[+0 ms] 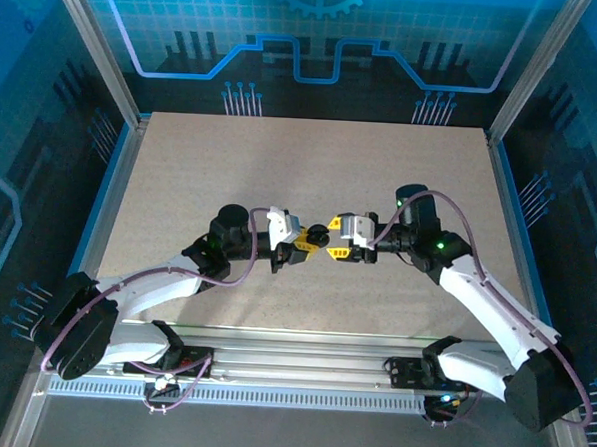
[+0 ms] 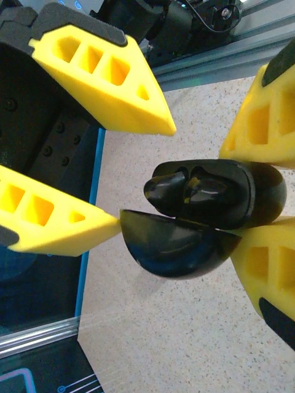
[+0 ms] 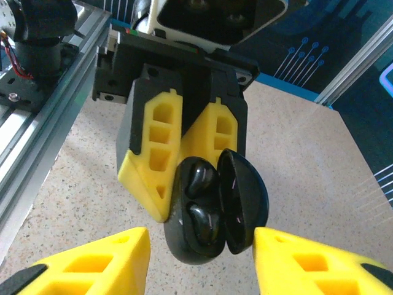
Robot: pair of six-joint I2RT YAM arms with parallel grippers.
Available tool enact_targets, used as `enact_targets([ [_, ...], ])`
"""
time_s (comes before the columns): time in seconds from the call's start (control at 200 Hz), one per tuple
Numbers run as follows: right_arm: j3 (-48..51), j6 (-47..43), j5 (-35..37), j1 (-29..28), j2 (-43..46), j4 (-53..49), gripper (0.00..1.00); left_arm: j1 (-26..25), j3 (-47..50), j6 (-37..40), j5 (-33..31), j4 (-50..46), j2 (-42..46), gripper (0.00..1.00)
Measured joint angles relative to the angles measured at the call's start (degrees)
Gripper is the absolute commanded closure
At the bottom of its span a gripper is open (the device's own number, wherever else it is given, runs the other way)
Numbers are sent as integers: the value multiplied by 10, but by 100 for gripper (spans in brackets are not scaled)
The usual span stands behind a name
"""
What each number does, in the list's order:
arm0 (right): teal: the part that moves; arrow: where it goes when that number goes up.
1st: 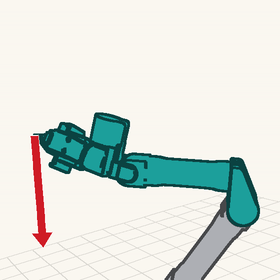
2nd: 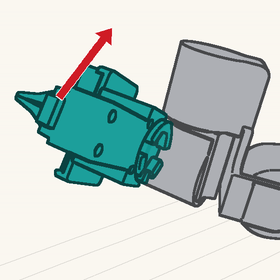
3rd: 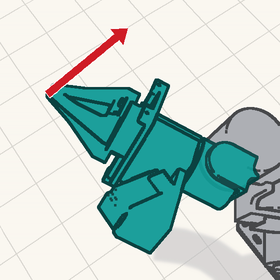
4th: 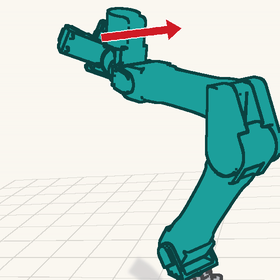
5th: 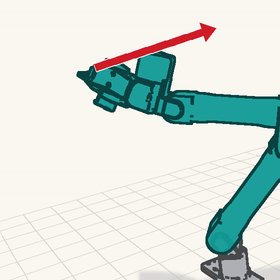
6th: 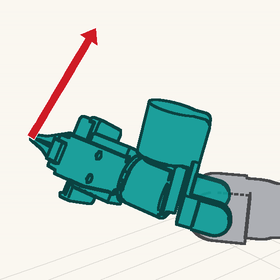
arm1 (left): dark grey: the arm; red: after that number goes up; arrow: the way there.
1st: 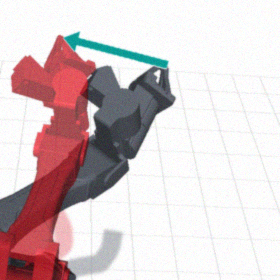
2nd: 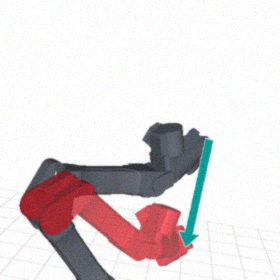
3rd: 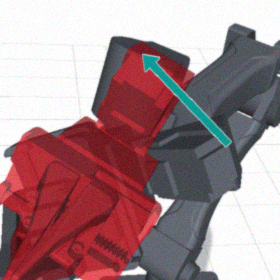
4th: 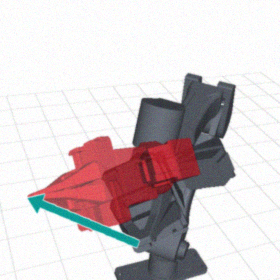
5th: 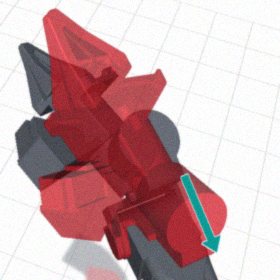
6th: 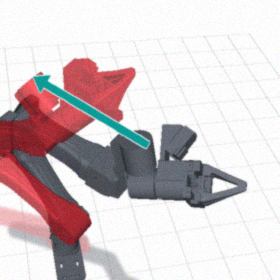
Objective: Insert the wireless bluetooth earbuds into the charging case
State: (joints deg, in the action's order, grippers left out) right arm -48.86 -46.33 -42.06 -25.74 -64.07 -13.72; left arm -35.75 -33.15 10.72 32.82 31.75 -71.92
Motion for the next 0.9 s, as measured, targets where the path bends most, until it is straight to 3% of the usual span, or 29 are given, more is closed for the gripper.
enact_targets([
  [0.285,-39,3,-9,0,-55,-15,46,0,0,0,-2,0,0,84],
  [0.49,-56,-18,-24,-1,-70,-48,53,0,0,3,-2,-3,1,84],
  [0.575,-63,-29,-29,0,-70,-60,57,0,0,4,-2,-7,1,84],
  [0.9,-46,-37,-48,3,-11,-69,59,0,0,4,-13,-13,1,84],
])
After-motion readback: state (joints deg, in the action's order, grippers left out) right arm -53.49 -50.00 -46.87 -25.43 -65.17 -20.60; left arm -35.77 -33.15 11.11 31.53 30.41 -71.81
